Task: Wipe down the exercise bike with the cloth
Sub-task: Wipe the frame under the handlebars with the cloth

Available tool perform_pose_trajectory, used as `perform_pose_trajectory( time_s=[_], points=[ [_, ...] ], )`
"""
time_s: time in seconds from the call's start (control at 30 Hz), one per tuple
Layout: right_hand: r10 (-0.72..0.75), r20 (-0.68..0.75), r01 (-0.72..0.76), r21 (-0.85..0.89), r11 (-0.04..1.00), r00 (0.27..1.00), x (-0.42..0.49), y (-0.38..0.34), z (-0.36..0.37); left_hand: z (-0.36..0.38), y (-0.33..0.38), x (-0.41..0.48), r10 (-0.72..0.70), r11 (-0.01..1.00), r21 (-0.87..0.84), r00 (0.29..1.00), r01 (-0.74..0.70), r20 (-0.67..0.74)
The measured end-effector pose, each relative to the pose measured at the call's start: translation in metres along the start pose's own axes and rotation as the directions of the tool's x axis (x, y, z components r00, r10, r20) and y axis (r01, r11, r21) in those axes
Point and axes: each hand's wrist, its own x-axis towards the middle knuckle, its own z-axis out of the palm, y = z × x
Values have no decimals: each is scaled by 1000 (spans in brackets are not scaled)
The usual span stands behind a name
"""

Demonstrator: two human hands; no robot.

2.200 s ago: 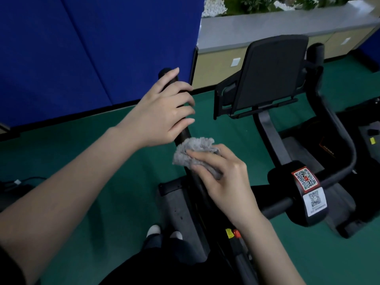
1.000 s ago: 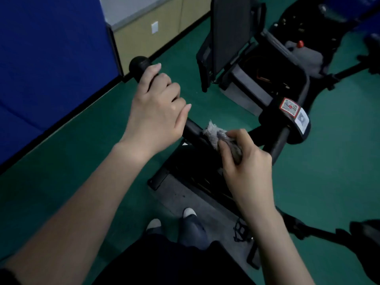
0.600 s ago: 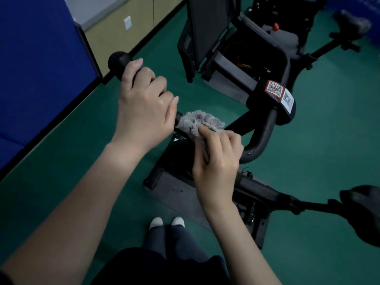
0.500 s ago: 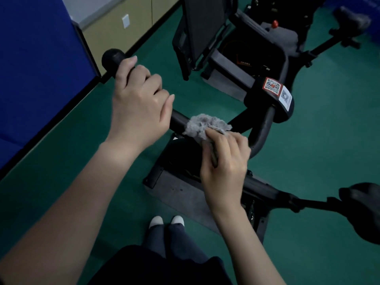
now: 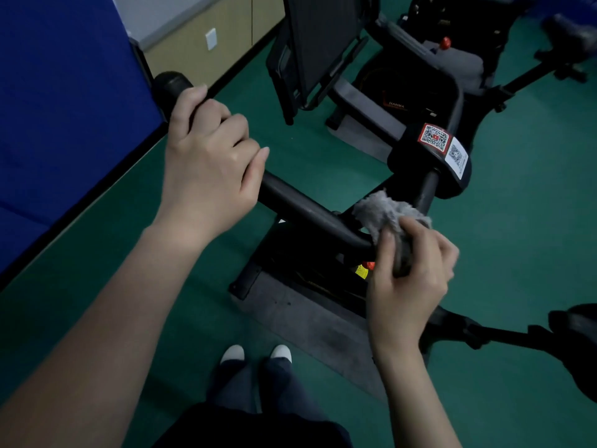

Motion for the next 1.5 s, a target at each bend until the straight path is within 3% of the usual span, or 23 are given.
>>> perform_pose_trajectory(
  time_s=[0.13,0.33,0.4,0.43,0.5,0.57,0.73,0.9,1.0,1.2,1.5],
  points=[
    [247,-82,-231,166,959,966,-9,-9,4,1,-1,-1,11,1000,-5,1000,-11,-1],
    [535,-120,-460,378,803,836,-25,-25,4,1,-3,-1,38,999,-33,999,-39,-7],
    [690,-69,-569,509,645,720,-33,-32,9,1,-3,0,46,998,-41,999,-47,-11],
    [768,-11,-613,596,519,640,-38,-37,13,0,-4,0,50,998,-47,999,-51,-16],
    [852,142,-605,762,231,504,-48,-48,23,0,-5,0,56,996,-61,998,-58,-27],
    [856,257,-551,833,39,449,-57,-61,36,0,-6,0,73,994,-76,997,-74,-26],
    [821,393,-564,818,-108,413,-61,-96,72,1,-11,1,104,991,-80,994,-105,-18],
    [700,604,-577,747,-331,380,-44,-114,102,-1,-15,1,153,983,-102,988,-155,-20],
    [627,674,-574,711,-405,392,-39,-112,104,-2,-18,0,167,975,-148,986,-166,-5],
    [650,623,-523,762,-382,434,-37,-84,85,-2,-18,1,163,974,-163,987,-159,10],
    [534,682,-580,721,-379,500,-40,-93,102,0,-15,1,148,978,-146,989,-146,3]
  ],
)
